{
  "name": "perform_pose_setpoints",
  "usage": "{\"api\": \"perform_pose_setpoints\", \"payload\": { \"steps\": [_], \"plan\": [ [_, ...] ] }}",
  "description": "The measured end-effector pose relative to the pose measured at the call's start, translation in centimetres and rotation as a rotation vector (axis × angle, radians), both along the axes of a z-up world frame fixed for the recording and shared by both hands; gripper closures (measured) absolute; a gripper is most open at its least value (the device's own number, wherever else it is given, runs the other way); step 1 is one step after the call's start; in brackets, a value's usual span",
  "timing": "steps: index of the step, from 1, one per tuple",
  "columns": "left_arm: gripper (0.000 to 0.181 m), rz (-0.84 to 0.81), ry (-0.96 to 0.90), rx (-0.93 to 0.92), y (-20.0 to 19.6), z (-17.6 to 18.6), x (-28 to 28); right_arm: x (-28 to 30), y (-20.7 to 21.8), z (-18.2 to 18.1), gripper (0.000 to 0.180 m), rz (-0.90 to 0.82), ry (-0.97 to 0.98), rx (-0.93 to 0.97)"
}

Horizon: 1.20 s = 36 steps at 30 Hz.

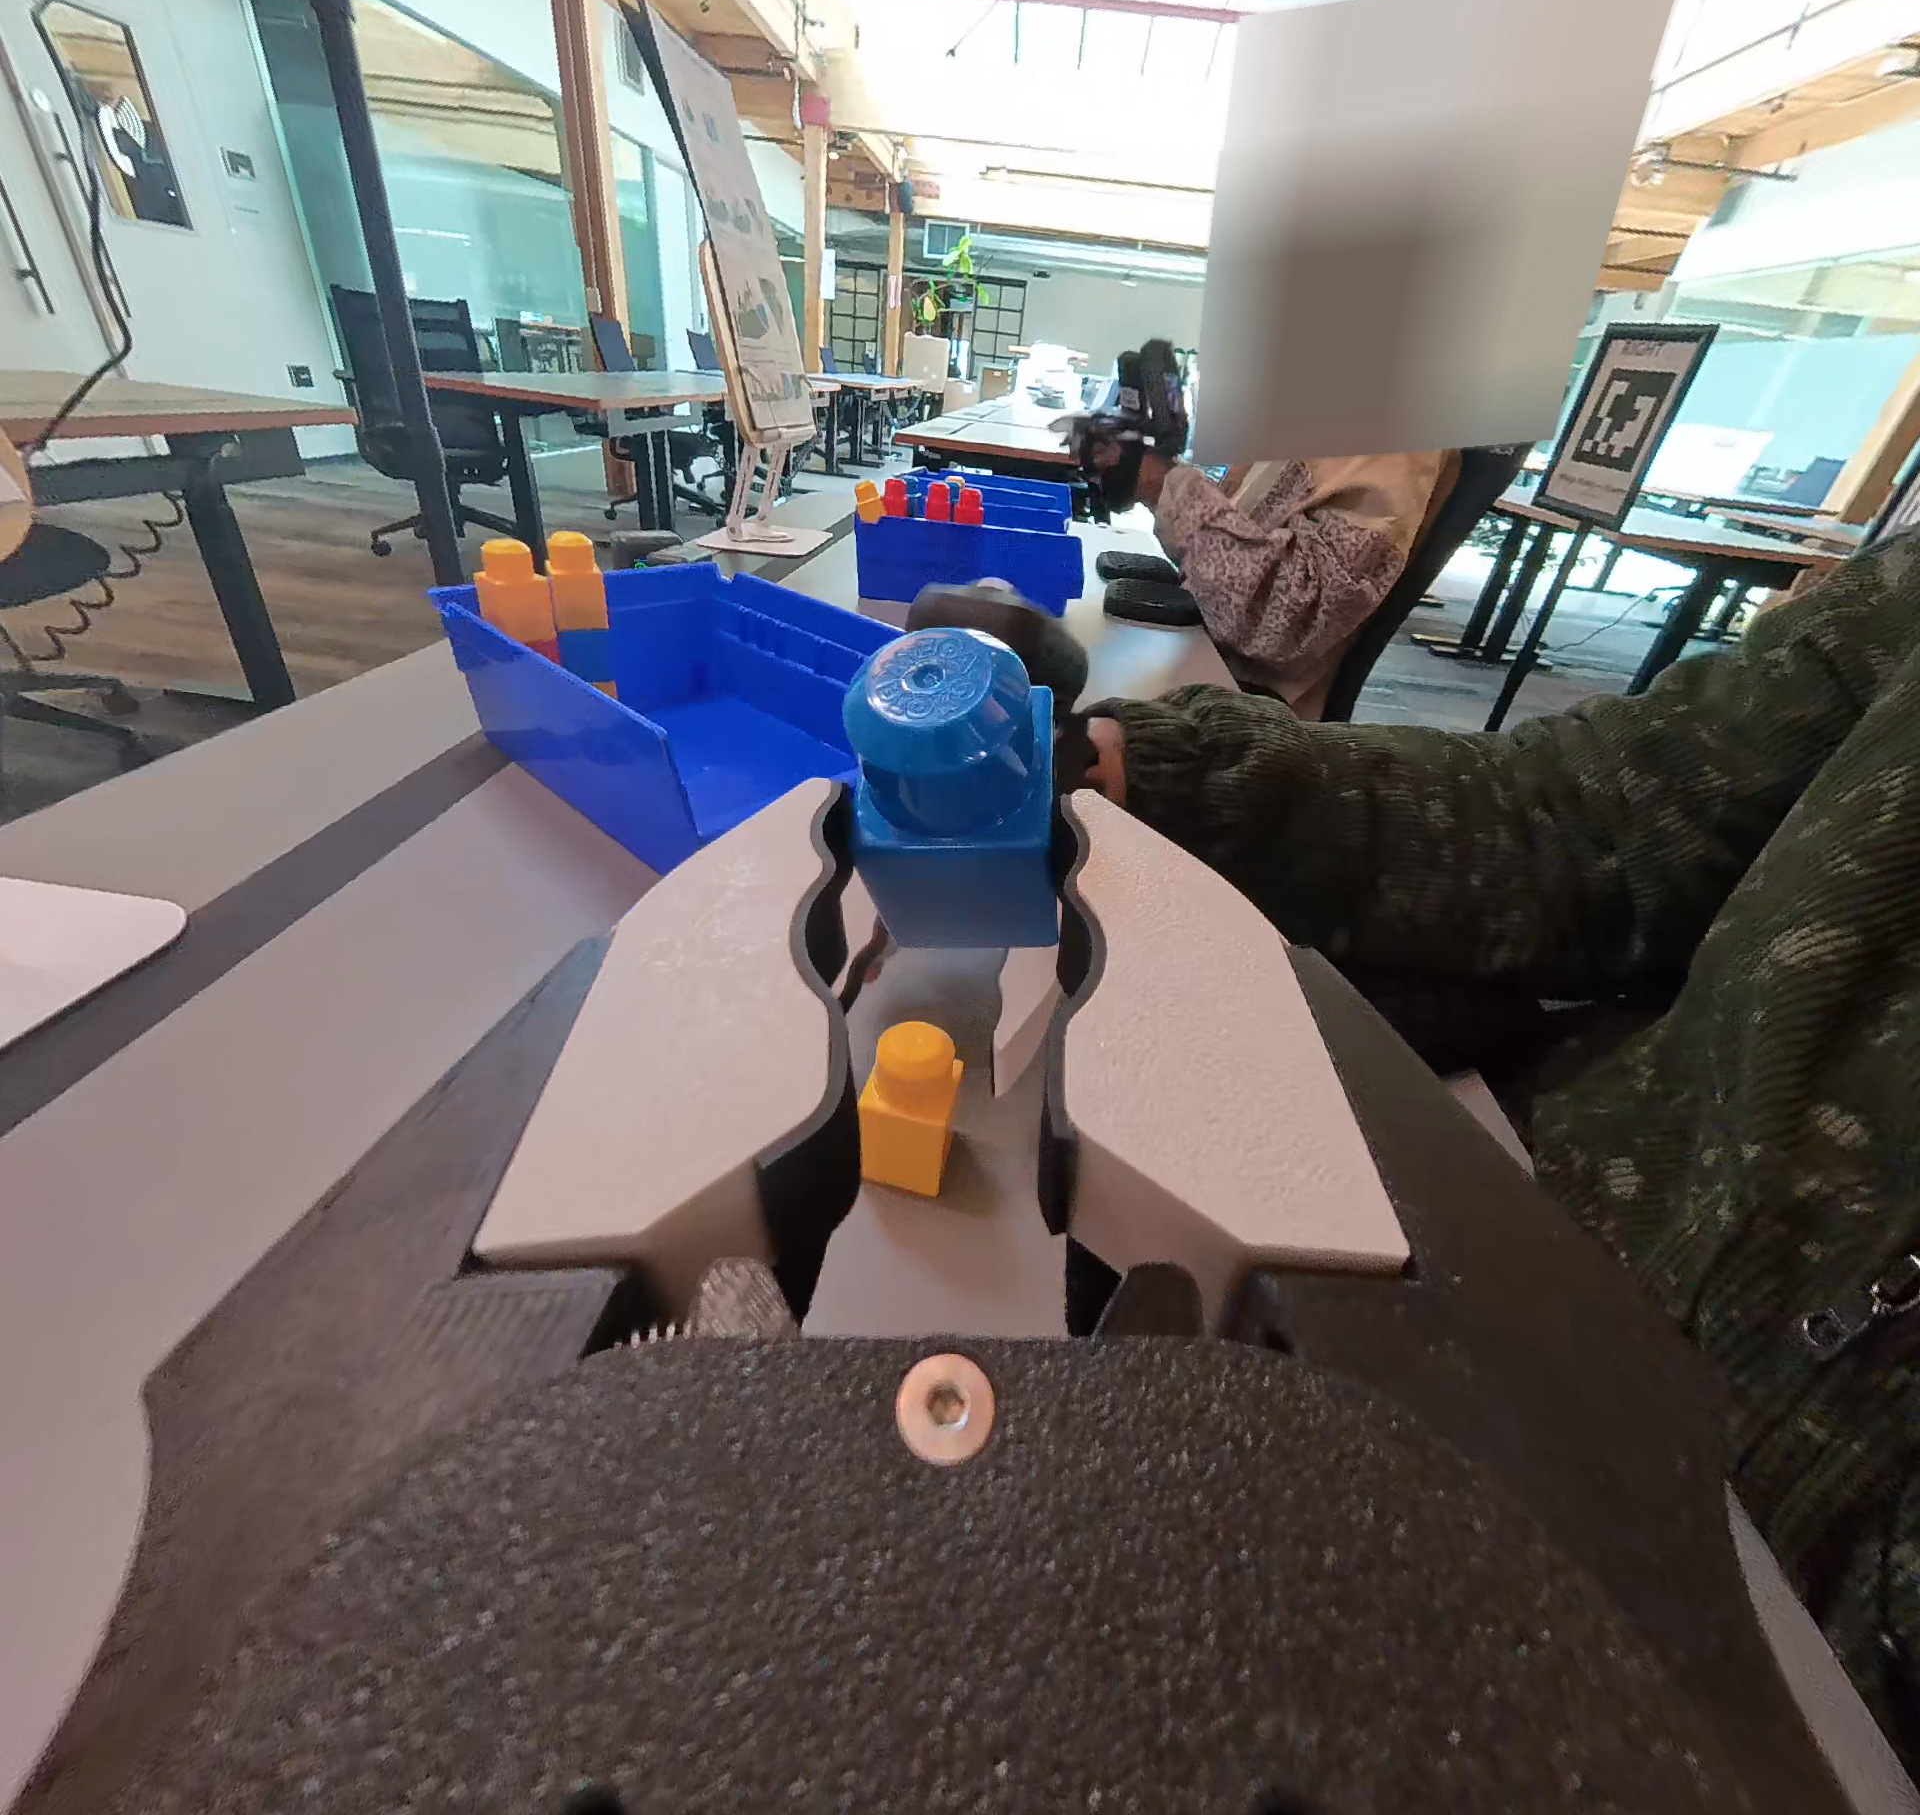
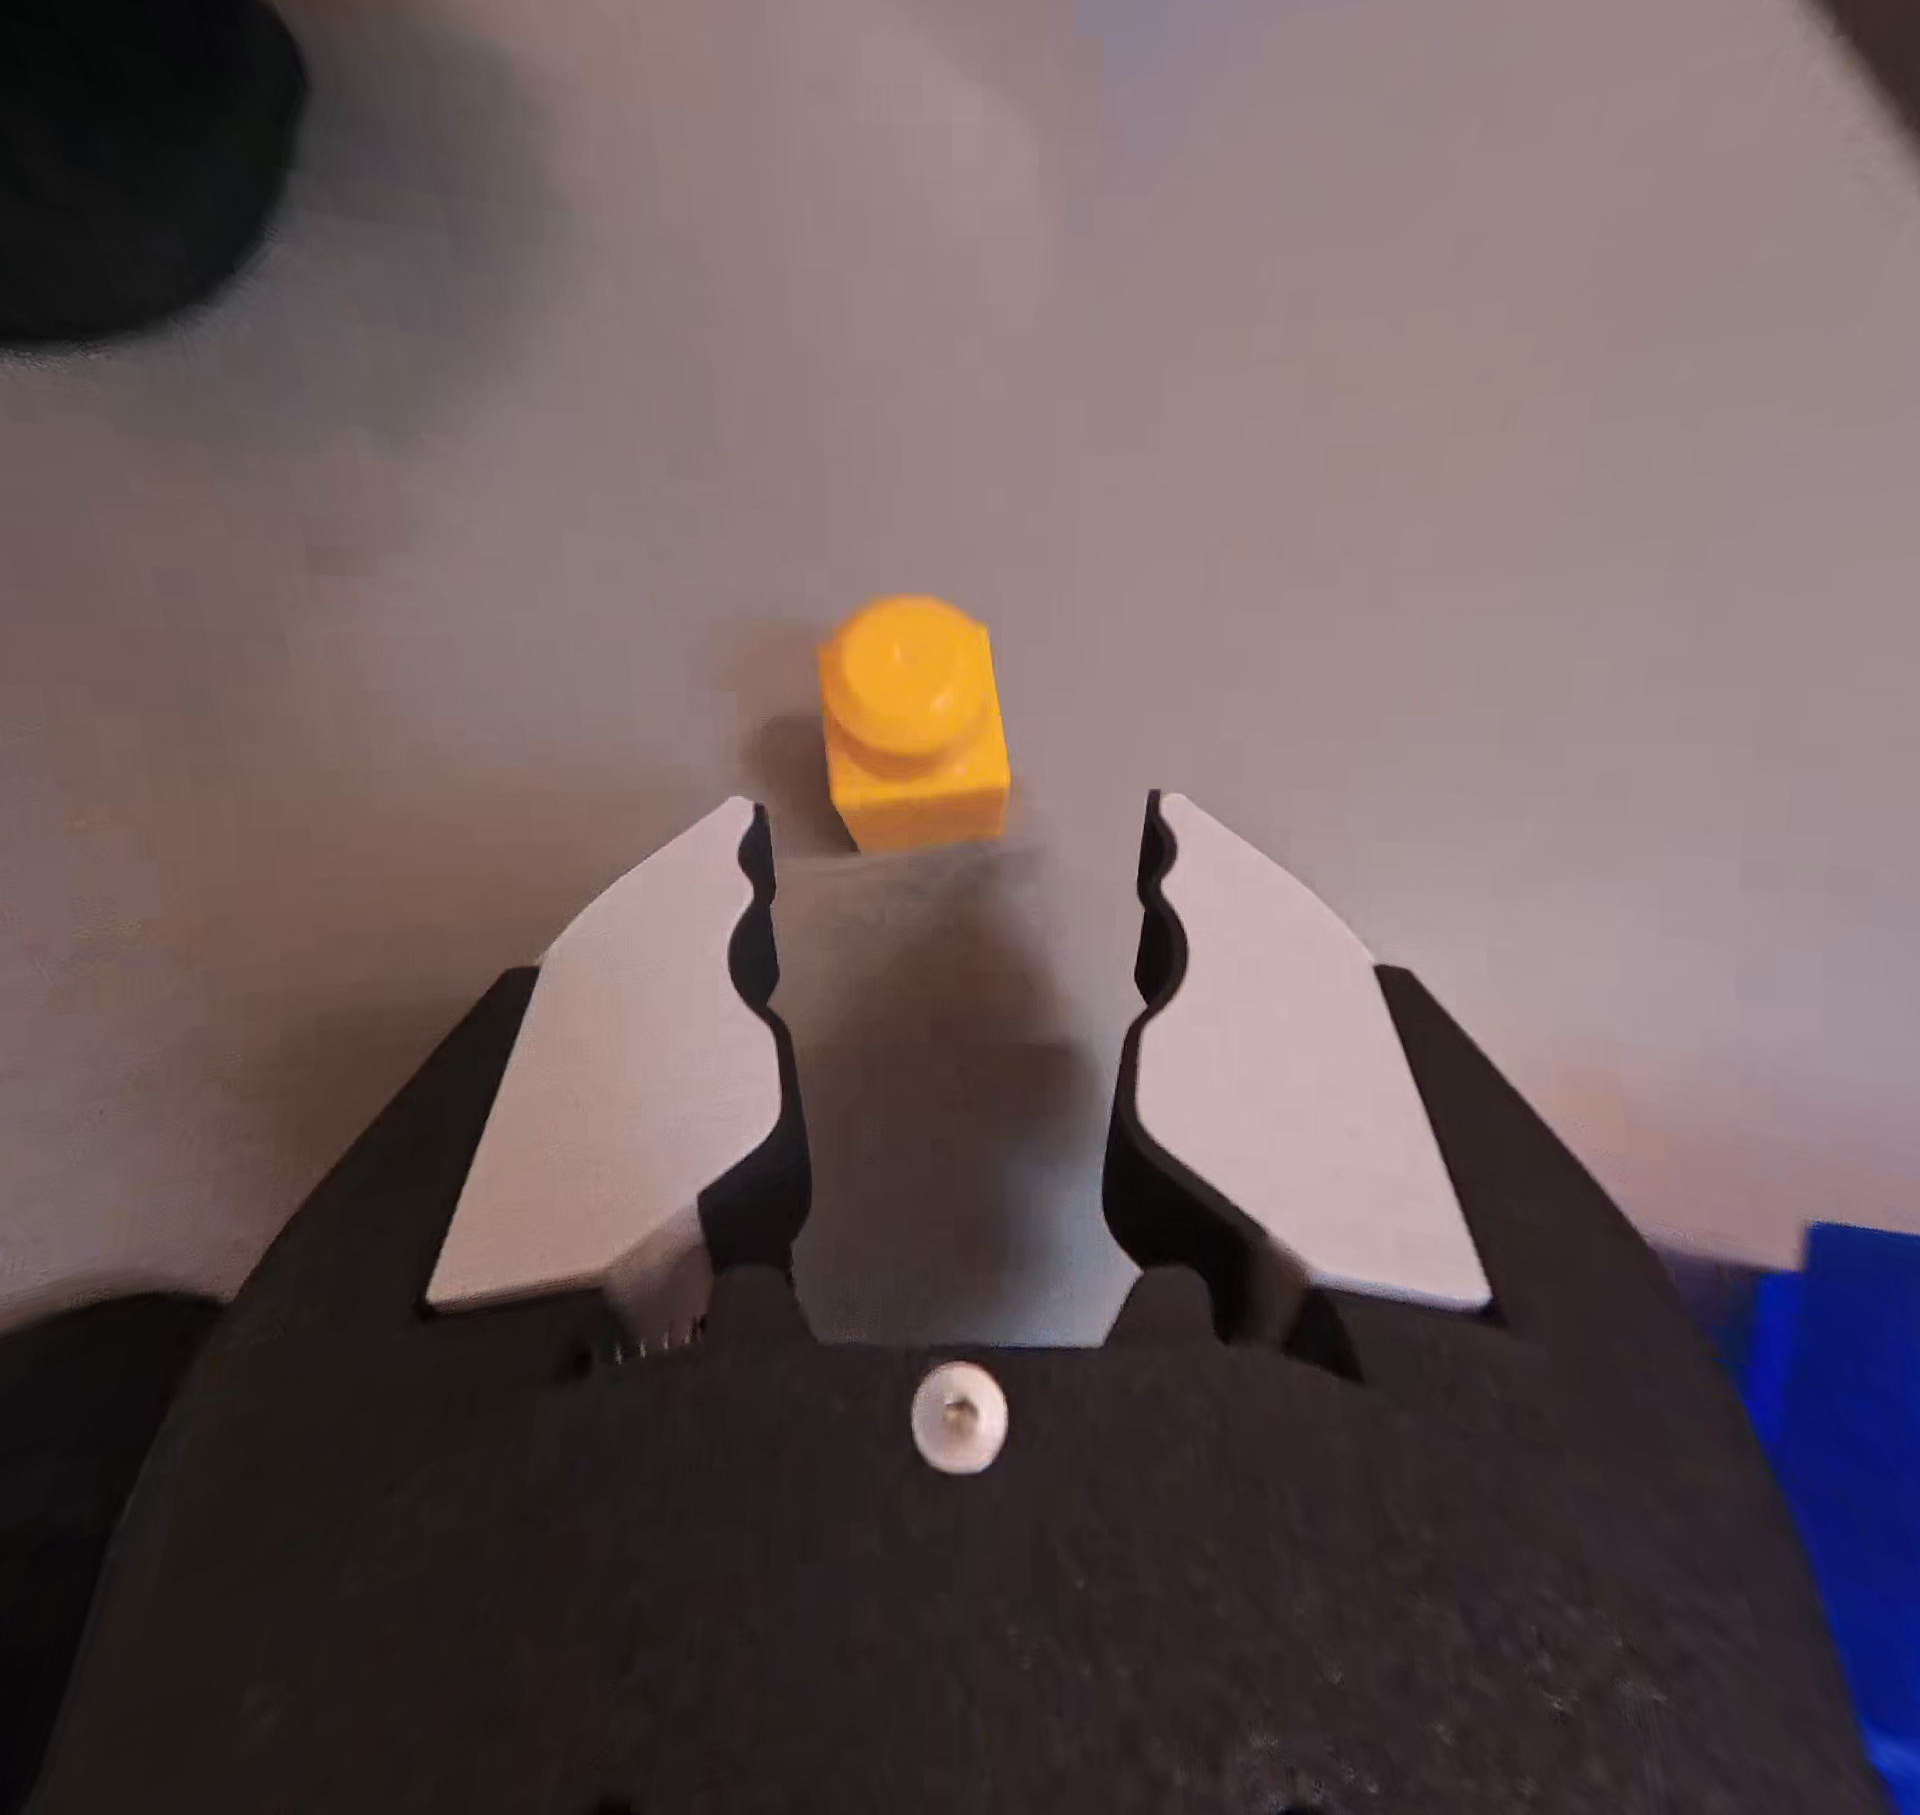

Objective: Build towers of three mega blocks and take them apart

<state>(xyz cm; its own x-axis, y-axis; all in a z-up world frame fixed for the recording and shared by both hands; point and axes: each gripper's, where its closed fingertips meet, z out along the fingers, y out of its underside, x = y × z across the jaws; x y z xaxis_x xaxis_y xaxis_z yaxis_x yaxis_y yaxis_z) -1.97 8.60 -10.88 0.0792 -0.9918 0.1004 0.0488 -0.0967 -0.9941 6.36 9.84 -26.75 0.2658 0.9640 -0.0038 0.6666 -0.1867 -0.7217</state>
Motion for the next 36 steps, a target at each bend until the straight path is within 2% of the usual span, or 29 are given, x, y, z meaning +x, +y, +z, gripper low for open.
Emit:
{"api": "perform_pose_setpoints", "payload": {
  "steps": [3,5,9,14,20,27,36],
  "plan": [
    [0.144,-0.007,0.027,-0.002,0.0,-0.7,0.3,-0.7,-0.1,-2.7,0.117,0.032,-0.045,-0.04],
    [0.144,-0.011,0.038,0.001,-0.1,-1.0,0.4,-1.9,-0.2,-2.1,0.142,0.05,0.005,-0.017],
    [0.143,-0.033,0.111,0.006,-0.5,-2.5,1.2,-3.0,-0.7,-1.8,0.143,0.072,-0.007,0.011],
    [0.144,-0.09,0.264,0.003,-1.4,-5.8,2.6,-4.6,-2.6,1.0,0.143,0.126,0.045,0.027],
    [0.144,-0.136,0.466,0.035,-2.4,-9.5,3.4,-5.8,-3.9,1.3,0.143,0.16,0.041,0.004],
    [0.143,-0.119,0.582,0.043,-1.9,-11.1,2.6,-5.7,-3.4,1.6,0.144,0.129,0.061,0.001],
    [0.143,-0.096,0.562,0.02,-1.4,-10.7,2.3,-6.1,-2.7,2.2,0.144,0.089,0.102,0.016]
  ]
}}
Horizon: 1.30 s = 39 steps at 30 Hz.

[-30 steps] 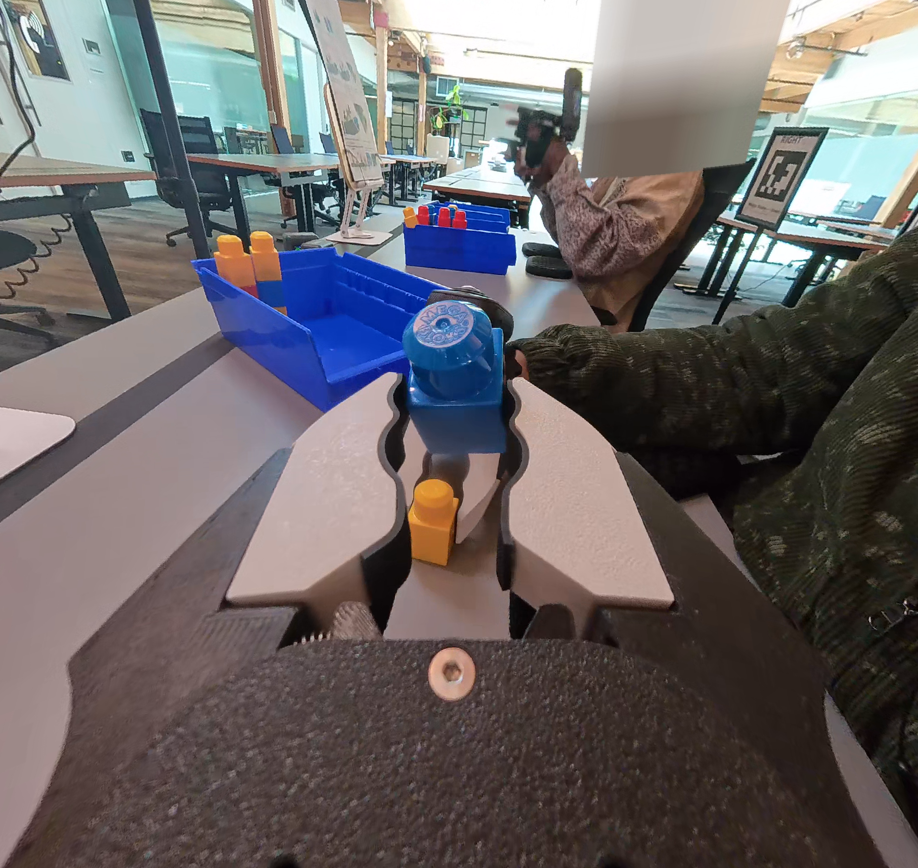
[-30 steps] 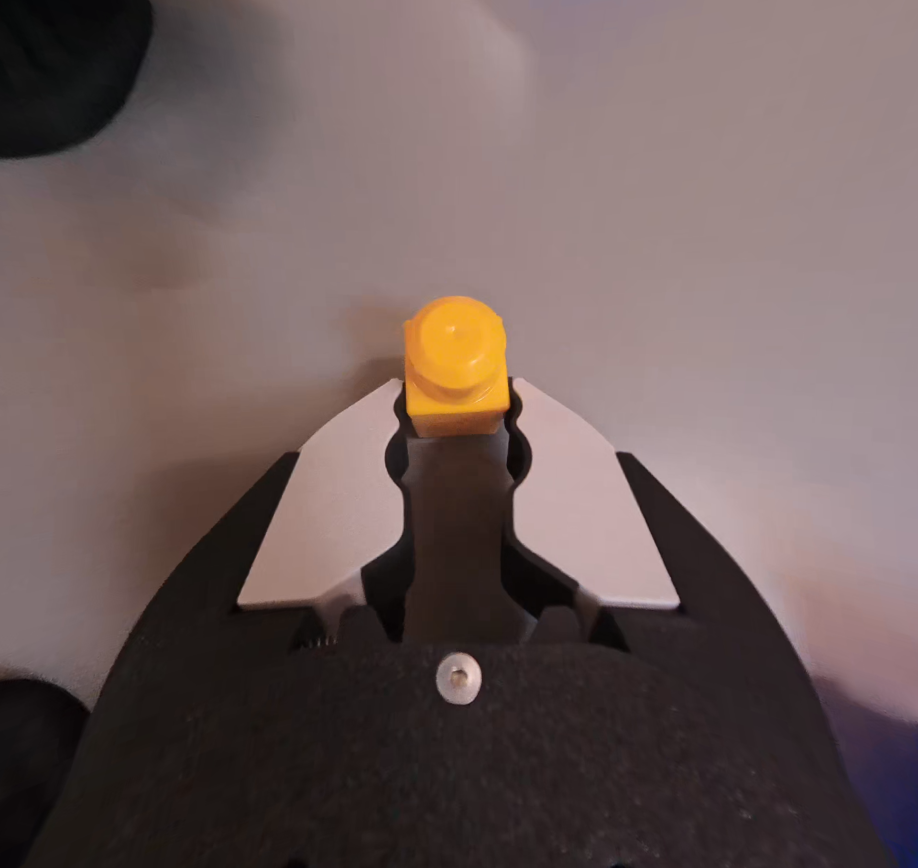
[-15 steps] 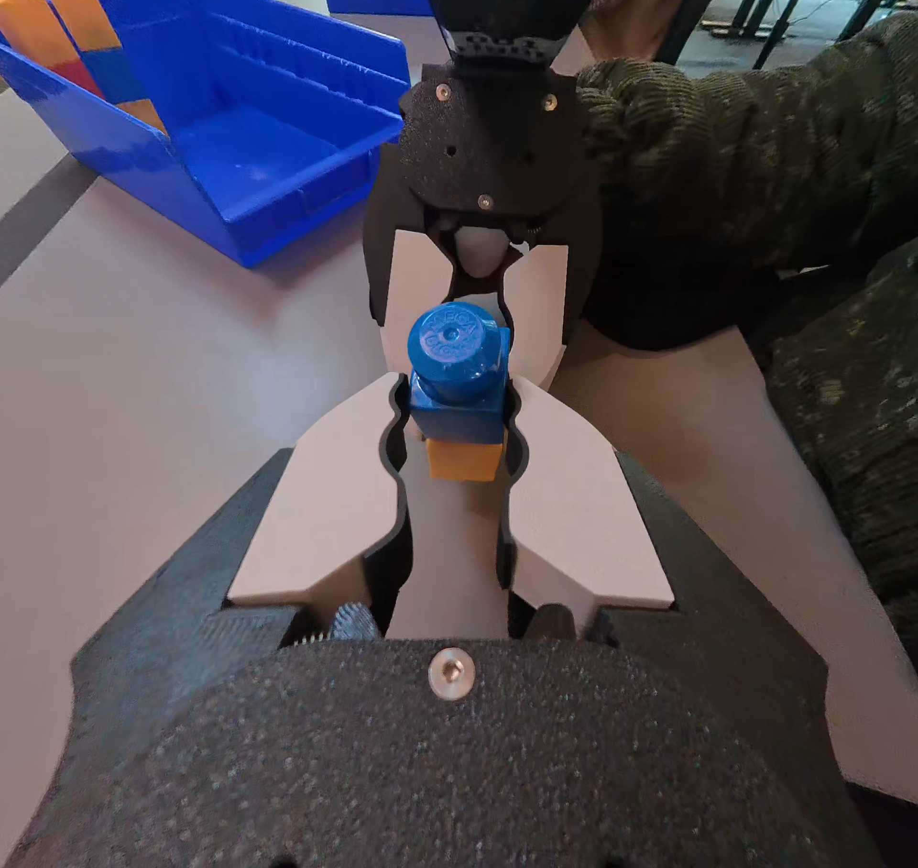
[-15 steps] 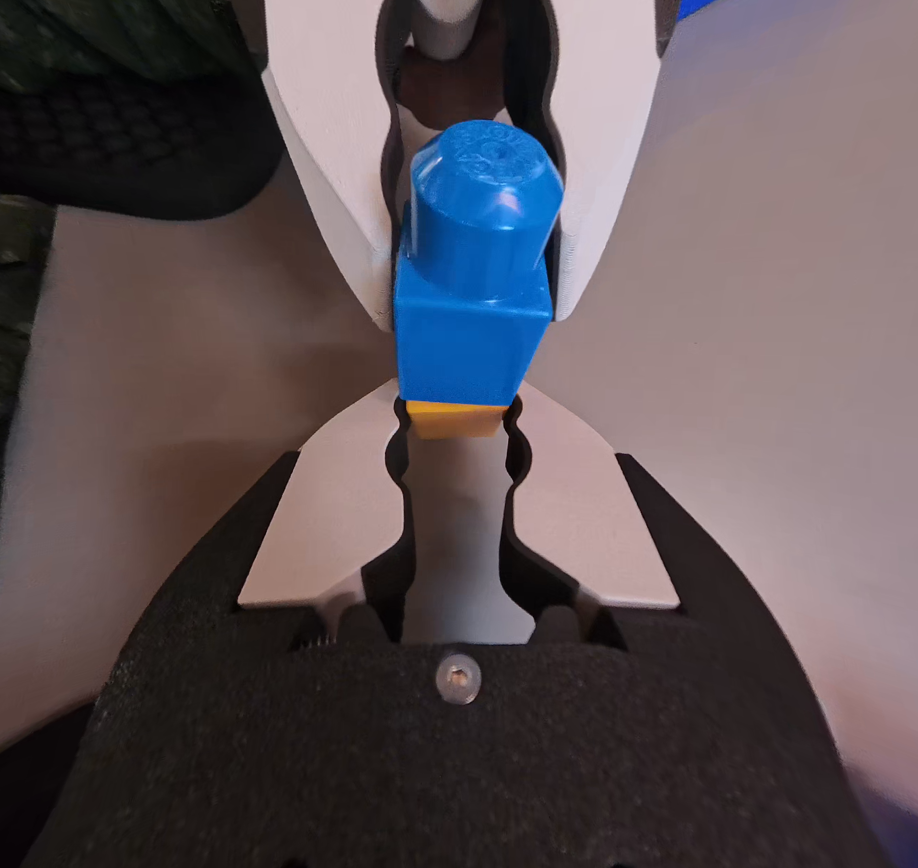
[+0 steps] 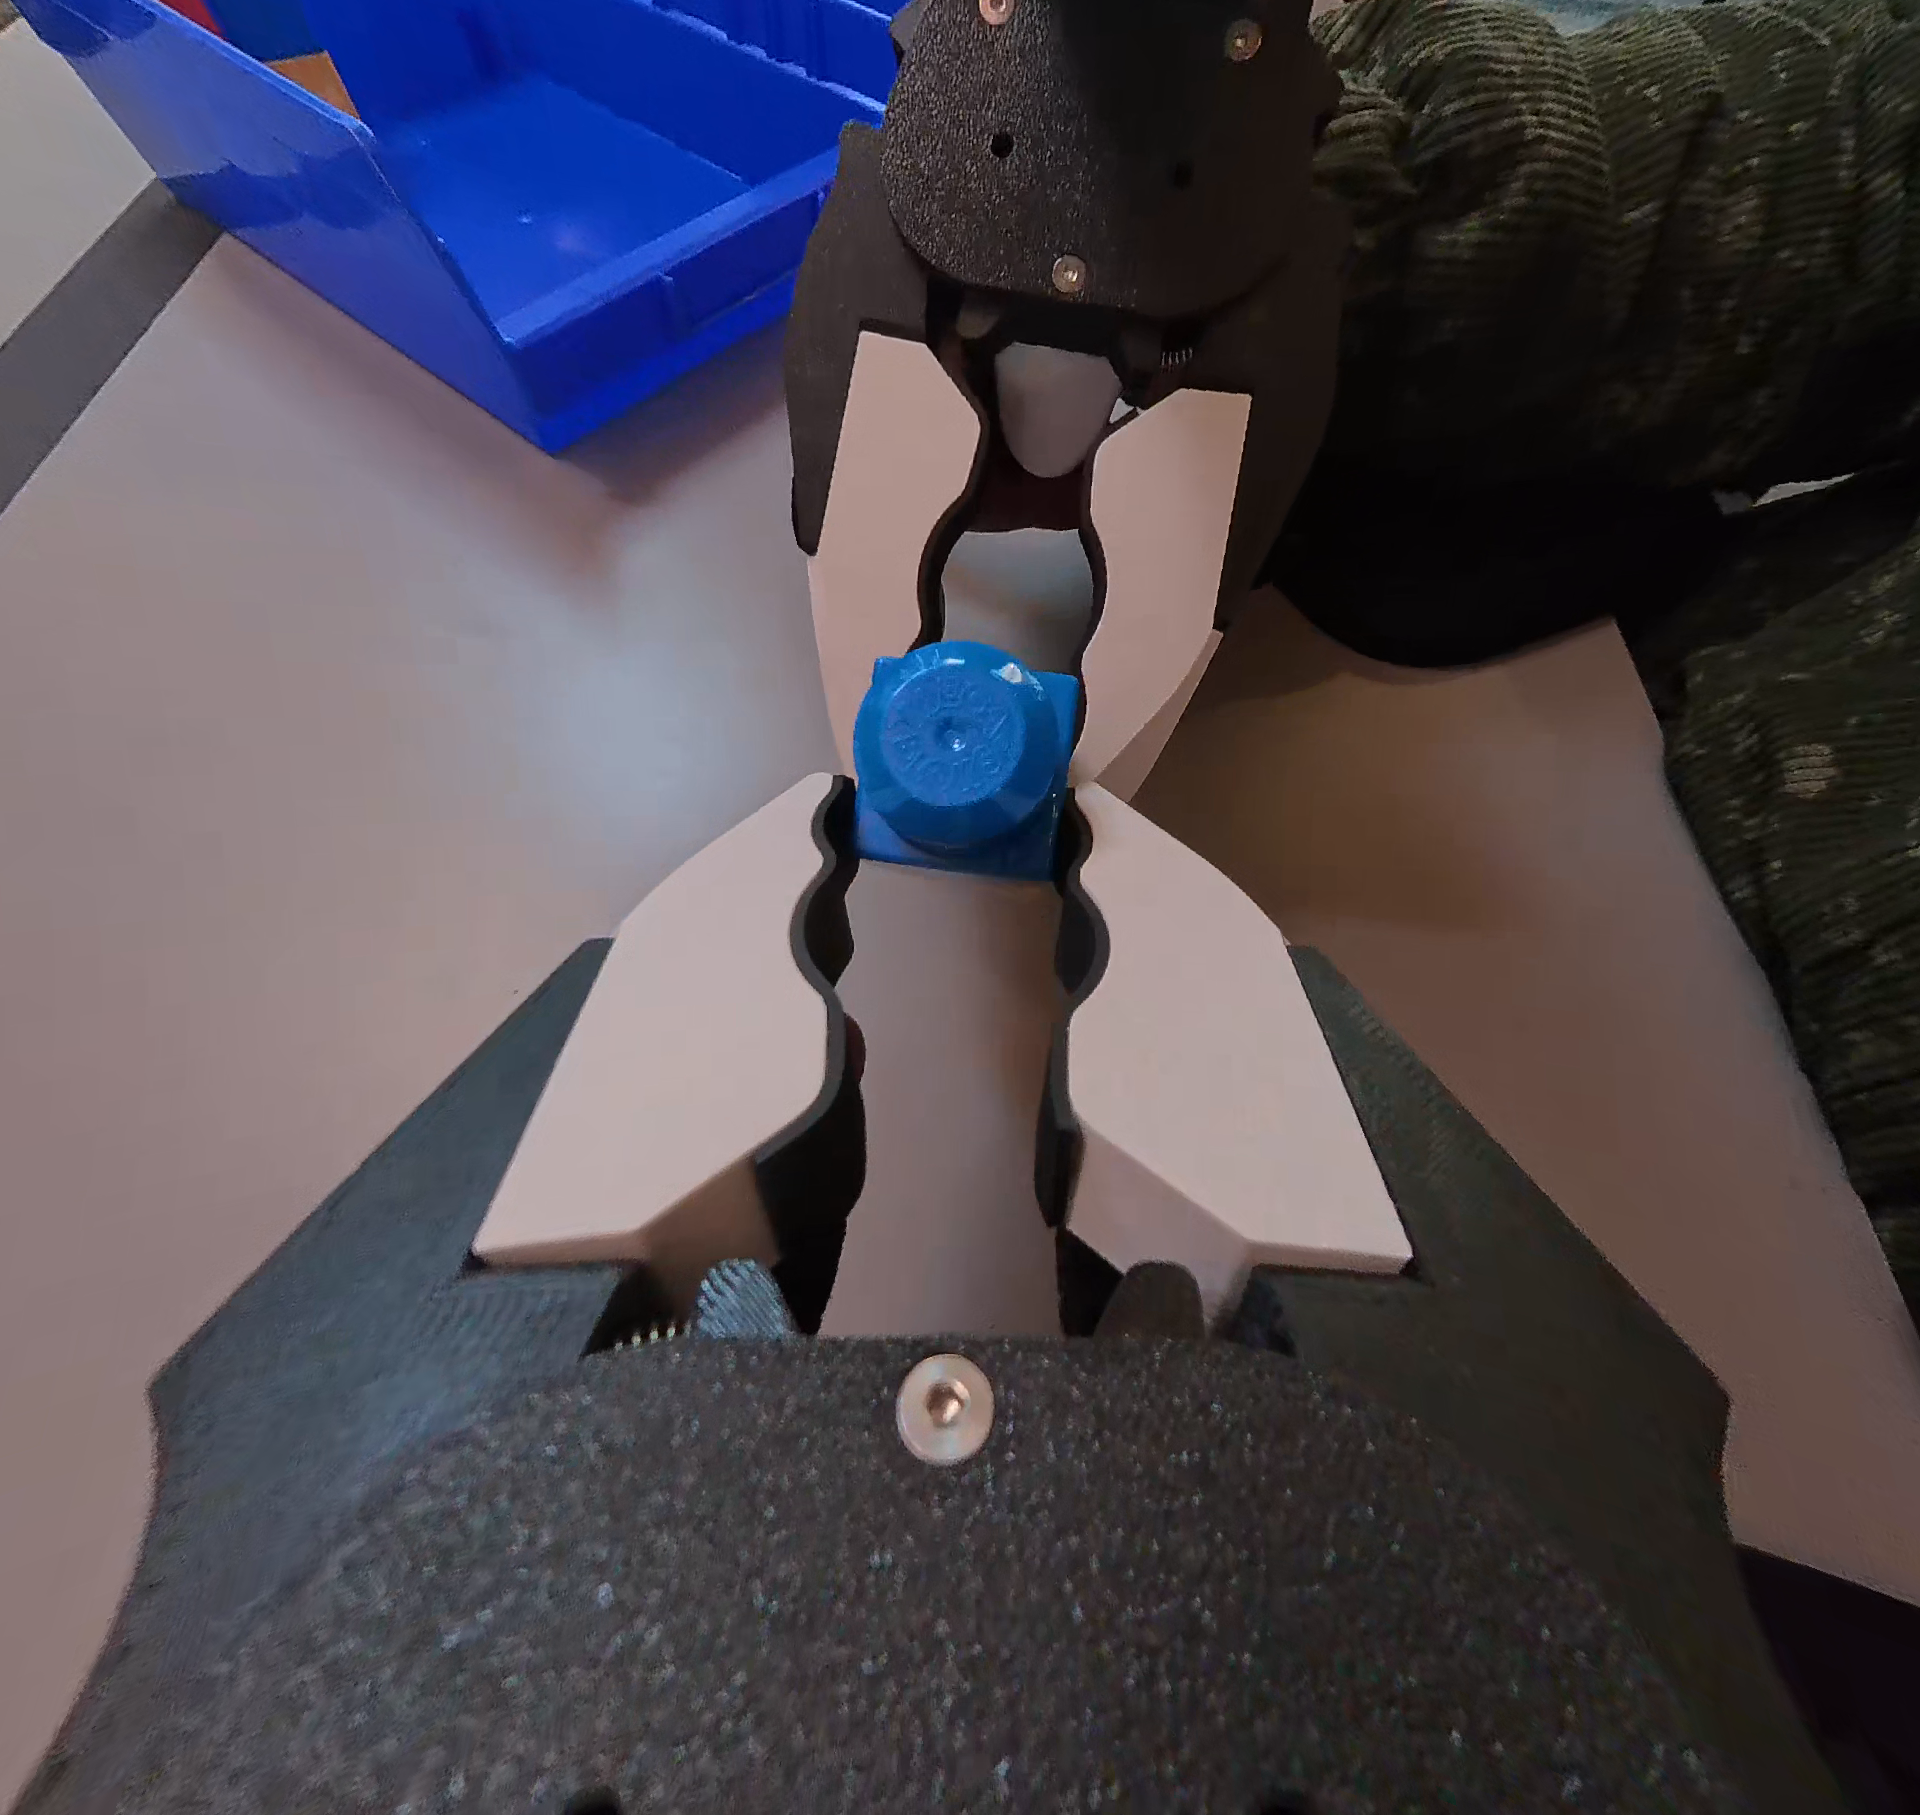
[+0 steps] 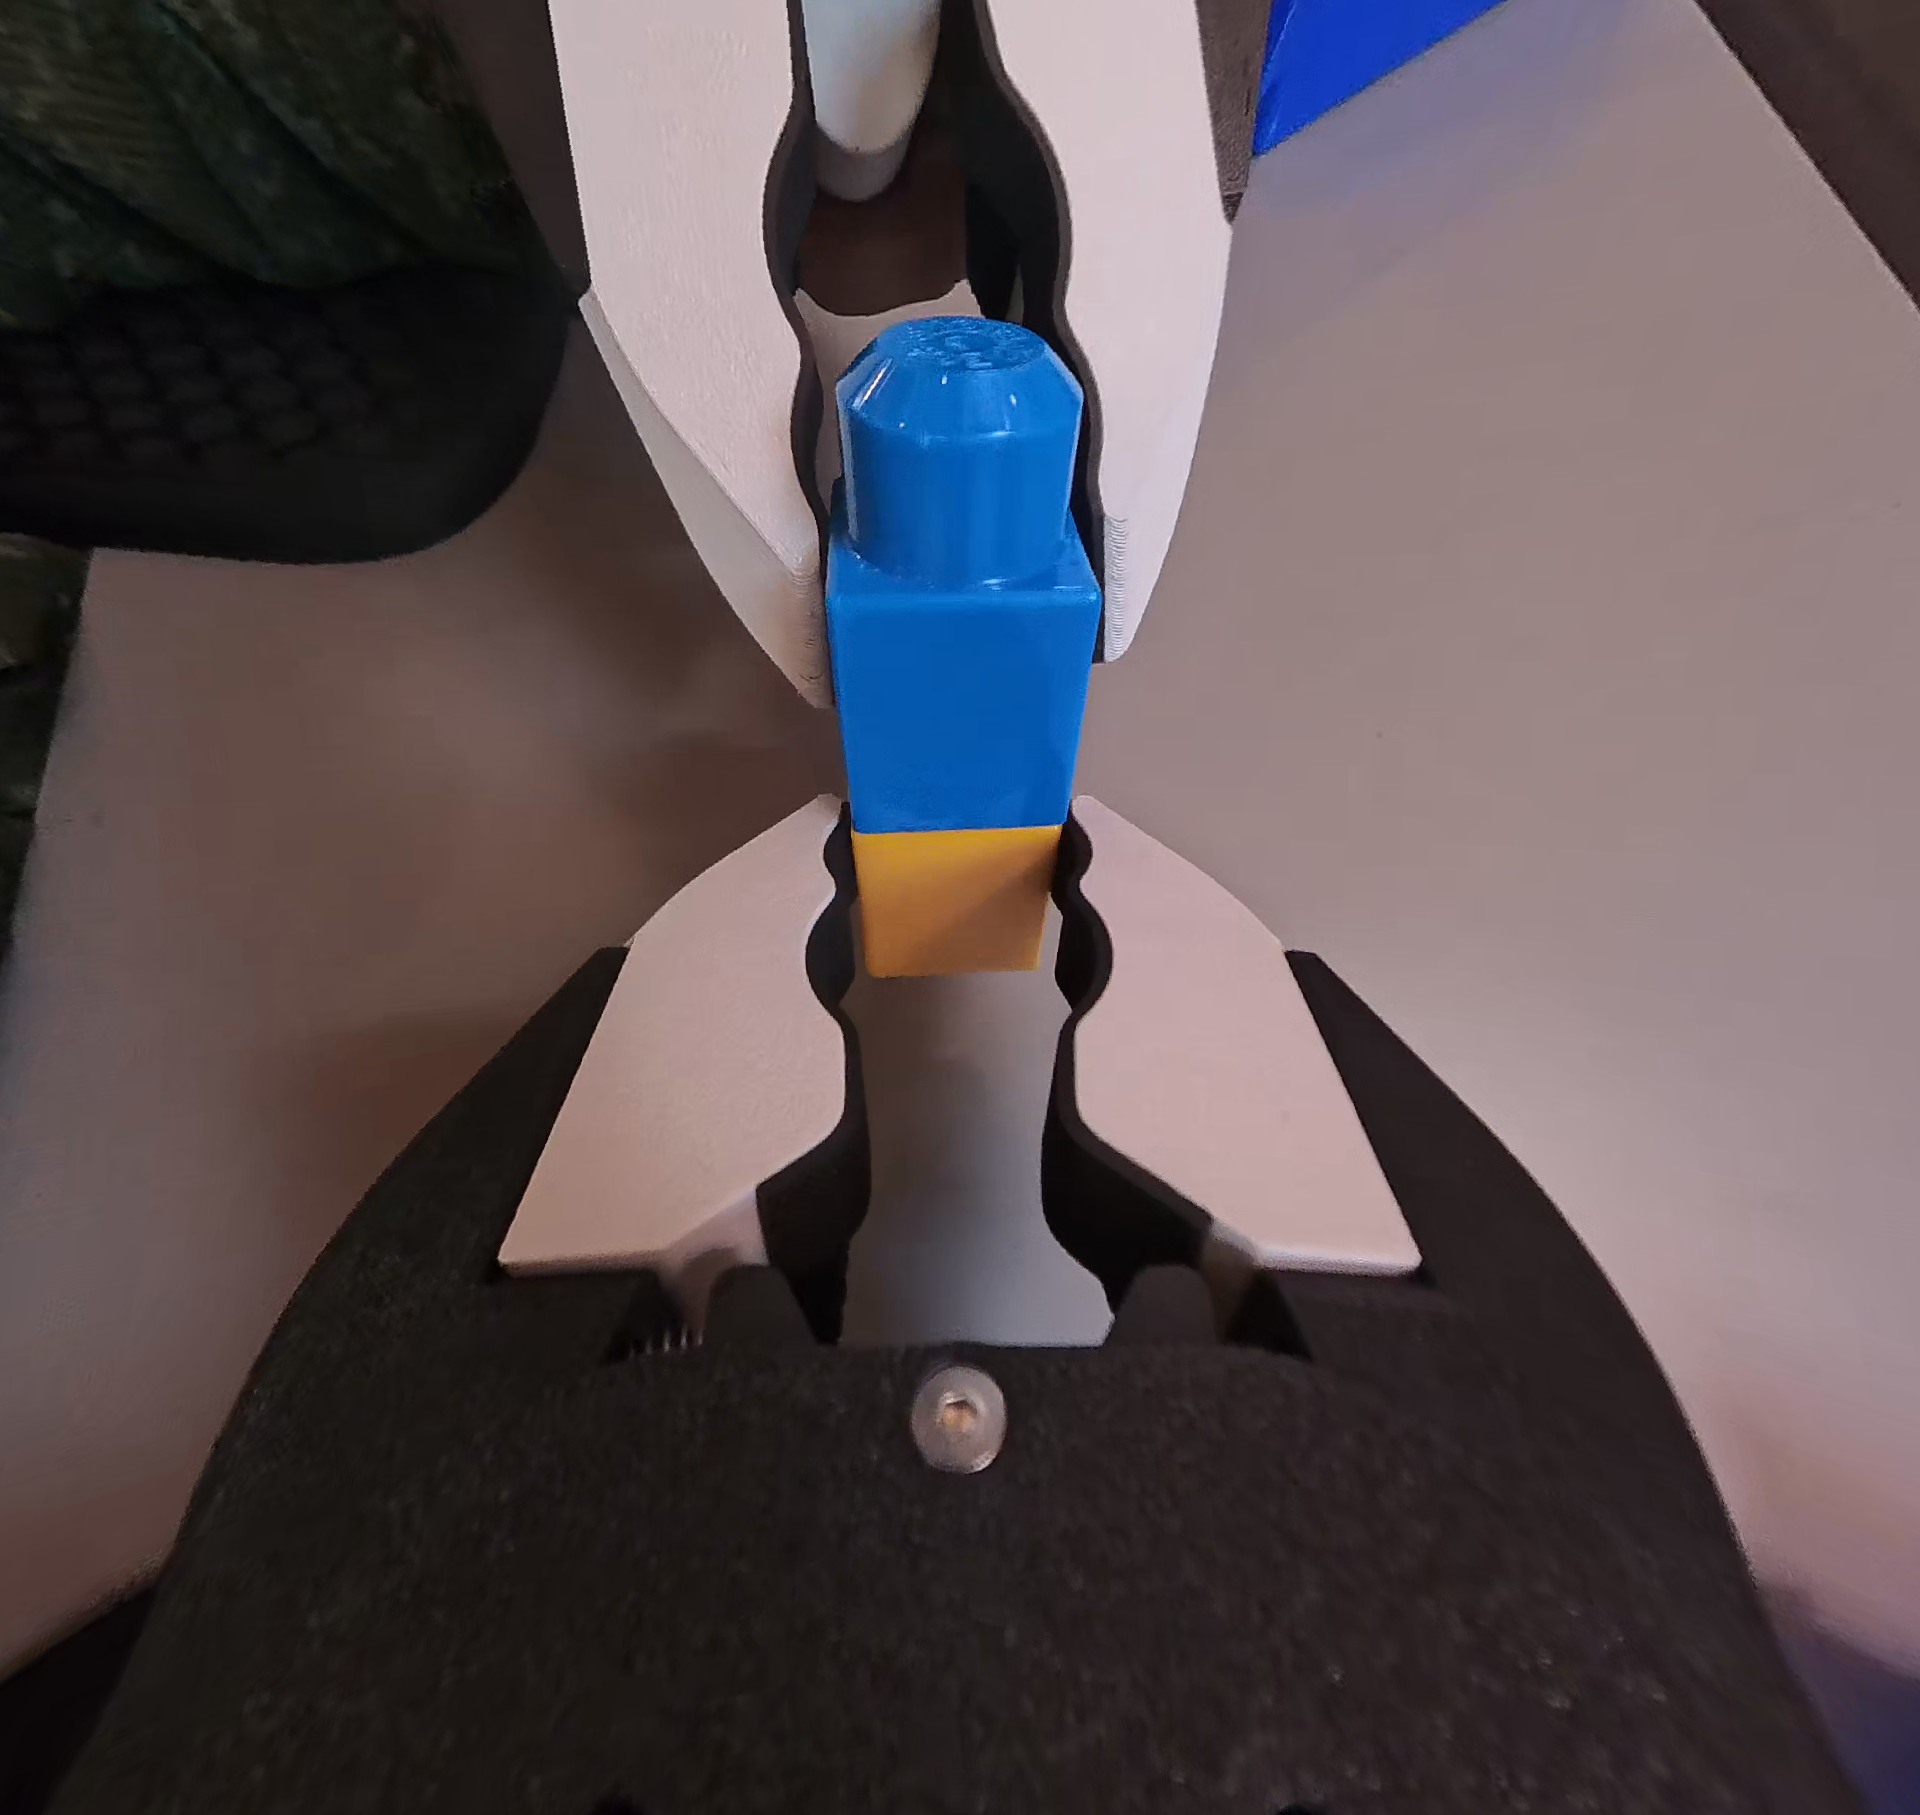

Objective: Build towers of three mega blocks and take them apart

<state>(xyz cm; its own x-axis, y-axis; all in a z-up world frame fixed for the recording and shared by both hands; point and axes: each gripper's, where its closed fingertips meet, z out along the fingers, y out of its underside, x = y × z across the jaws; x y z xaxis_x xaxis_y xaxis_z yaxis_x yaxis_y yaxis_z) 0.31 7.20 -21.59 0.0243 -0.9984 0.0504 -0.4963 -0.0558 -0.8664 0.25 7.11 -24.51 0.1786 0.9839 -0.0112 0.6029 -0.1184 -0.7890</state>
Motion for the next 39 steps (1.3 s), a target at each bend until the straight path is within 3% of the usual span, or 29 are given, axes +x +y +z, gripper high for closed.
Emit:
{"api": "perform_pose_setpoints", "payload": {
  "steps": [8,13,20,25,33,34,36,39],
  "plan": [
    [0.143,0.01,-0.097,0.067,0.4,1.1,0.4,0.1,0.4,0.5,0.143,-0.019,0.021,0.025],
    [0.135,0.033,-0.226,0.03,0.7,3.3,0.1,0.2,0.5,4.5,0.143,-0.016,0.267,0.052],
    [0.144,-0.041,-0.257,-0.008,-1.3,3.1,2.1,-0.1,-0.6,8.2,0.143,0.04,0.503,0.038],
    [0.144,-0.043,-0.21,-0.02,-1.2,2.8,1.5,-0.2,-0.6,8.1,0.142,0.034,0.503,0.03],
    [0.144,-0.032,-0.152,-0.081,-0.5,0.6,1.1,0.4,0.6,8.1,0.121,-0.038,0.472,0.057],
    [0.144,-0.04,-0.154,-0.085,-0.7,0.5,1.4,0.0,0.4,7.7,0.122,-0.028,0.461,0.052],
    [0.144,-0.062,-0.133,-0.08,-1.2,0.0,1.8,-0.6,0.1,7.2,0.142,-0.017,0.446,0.053],
    [0.144,-0.063,-0.15,-0.063,-1.2,0.3,1.8,-0.7,-0.2,7.2,0.143,-0.01,0.424,0.053]
  ]
}}
